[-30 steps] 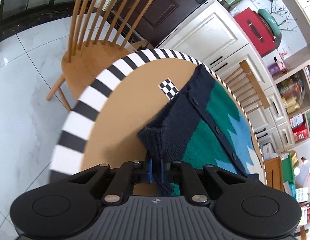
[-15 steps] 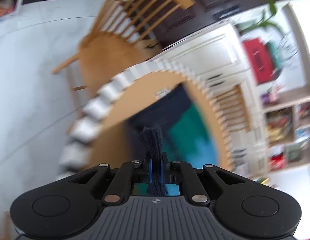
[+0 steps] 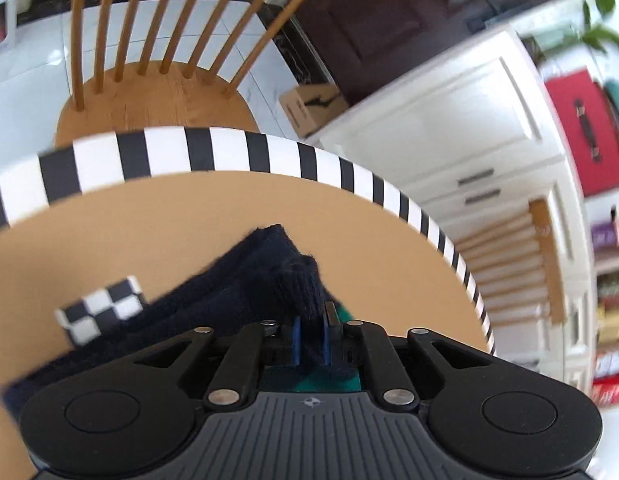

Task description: Fold clothes

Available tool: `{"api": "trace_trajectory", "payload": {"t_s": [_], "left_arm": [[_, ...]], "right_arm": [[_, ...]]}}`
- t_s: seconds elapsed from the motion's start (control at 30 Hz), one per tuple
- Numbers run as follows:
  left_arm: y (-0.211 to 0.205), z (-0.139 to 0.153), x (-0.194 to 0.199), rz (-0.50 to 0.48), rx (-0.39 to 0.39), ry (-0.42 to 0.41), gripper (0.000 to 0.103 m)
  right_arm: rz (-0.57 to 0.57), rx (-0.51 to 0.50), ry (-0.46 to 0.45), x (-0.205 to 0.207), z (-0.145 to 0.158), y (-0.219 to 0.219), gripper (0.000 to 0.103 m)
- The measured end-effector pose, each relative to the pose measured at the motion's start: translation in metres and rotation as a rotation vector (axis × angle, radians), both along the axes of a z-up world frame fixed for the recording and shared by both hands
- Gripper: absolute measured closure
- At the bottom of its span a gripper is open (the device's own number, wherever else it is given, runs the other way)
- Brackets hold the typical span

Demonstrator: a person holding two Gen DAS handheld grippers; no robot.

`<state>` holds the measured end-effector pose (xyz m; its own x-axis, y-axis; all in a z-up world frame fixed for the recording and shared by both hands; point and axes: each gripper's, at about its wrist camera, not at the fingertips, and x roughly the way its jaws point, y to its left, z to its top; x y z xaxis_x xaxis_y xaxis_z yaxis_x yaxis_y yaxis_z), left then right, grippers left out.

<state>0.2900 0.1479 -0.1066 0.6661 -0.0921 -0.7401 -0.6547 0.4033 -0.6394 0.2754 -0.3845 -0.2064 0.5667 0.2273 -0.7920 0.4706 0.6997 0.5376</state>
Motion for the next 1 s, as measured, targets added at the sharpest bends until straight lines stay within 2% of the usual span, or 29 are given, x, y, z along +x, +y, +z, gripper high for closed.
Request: {"api": "trace_trajectory", "payload": {"t_s": [0.03,0.07,0.1,0.13,0.2,0.27,0.3,0.4,0.47,0.57,0.67,0.7,0.73,0.8,0.83,0.93,1.0], "left_arm": [[0.002,-0.001,0.001,0.004,-0.016,-0.020,0.086],[0.006,-0.001,0.002,-0.003,-0.030,-0.034,0.077],[0.011,0.002,0.003,-0.012,-0.041,-0.054,0.061],[0.018,0.005,0.002,-0.020,-0.048,-0.082,0.054],[0.034,0.017,-0.004,-0.022,-0.005,-0.144,0.047],[0.051,0.034,-0.017,-0.024,0.089,-0.192,0.040],[0.057,0.042,-0.025,-0.053,0.146,-0.202,0.039],[0.046,0.056,-0.054,-0.295,0.335,-0.142,0.038],[0.025,0.049,-0.077,-0.448,0.411,-0.095,0.037],[-0.004,0.031,-0.108,-0.551,0.416,-0.034,0.029],[-0.011,0.010,-0.121,-0.542,0.371,0.006,0.024],[-0.015,0.007,-0.122,-0.539,0.384,0.018,0.026],[-0.020,0.008,-0.122,-0.550,0.425,0.028,0.032],[-0.026,0.008,-0.120,-0.569,0.491,0.044,0.077],[-0.023,0.009,-0.117,-0.574,0.492,0.047,0.083],[-0.028,0.027,-0.123,-0.579,0.573,0.042,0.084],[-0.031,0.024,-0.129,-0.571,0.598,0.092,0.084]], "right_arm": [[0.003,0.006,-0.011,0.000,0.001,-0.001,0.090],[0.013,0.015,-0.016,0.000,0.002,-0.003,0.085],[0.020,0.022,-0.029,-0.001,0.004,-0.007,0.071],[0.023,0.024,-0.057,-0.004,0.008,-0.012,0.059],[0.027,-0.051,-0.120,-0.015,0.022,-0.023,0.046],[0.040,-0.154,-0.186,-0.029,0.039,-0.033,0.046],[0.076,-0.188,-0.215,-0.040,0.046,-0.035,0.047],[0.218,-0.280,-0.224,-0.081,0.049,-0.032,0.047],[0.279,-0.321,-0.195,-0.113,0.039,-0.024,0.046],[0.304,-0.322,-0.132,-0.148,0.020,-0.010,0.042],[0.258,-0.264,-0.089,-0.162,0.003,0.000,0.041],[0.242,-0.247,-0.083,-0.165,-0.001,0.002,0.046],[0.238,-0.252,-0.086,-0.165,-0.003,0.005,0.063],[0.264,-0.313,-0.089,-0.163,0.000,0.015,0.096],[0.277,-0.349,-0.090,-0.162,0.004,0.019,0.096],[0.295,-0.452,-0.120,-0.169,0.025,0.021,0.098],[0.292,-0.509,-0.068,-0.168,0.020,0.018,0.100]]}}
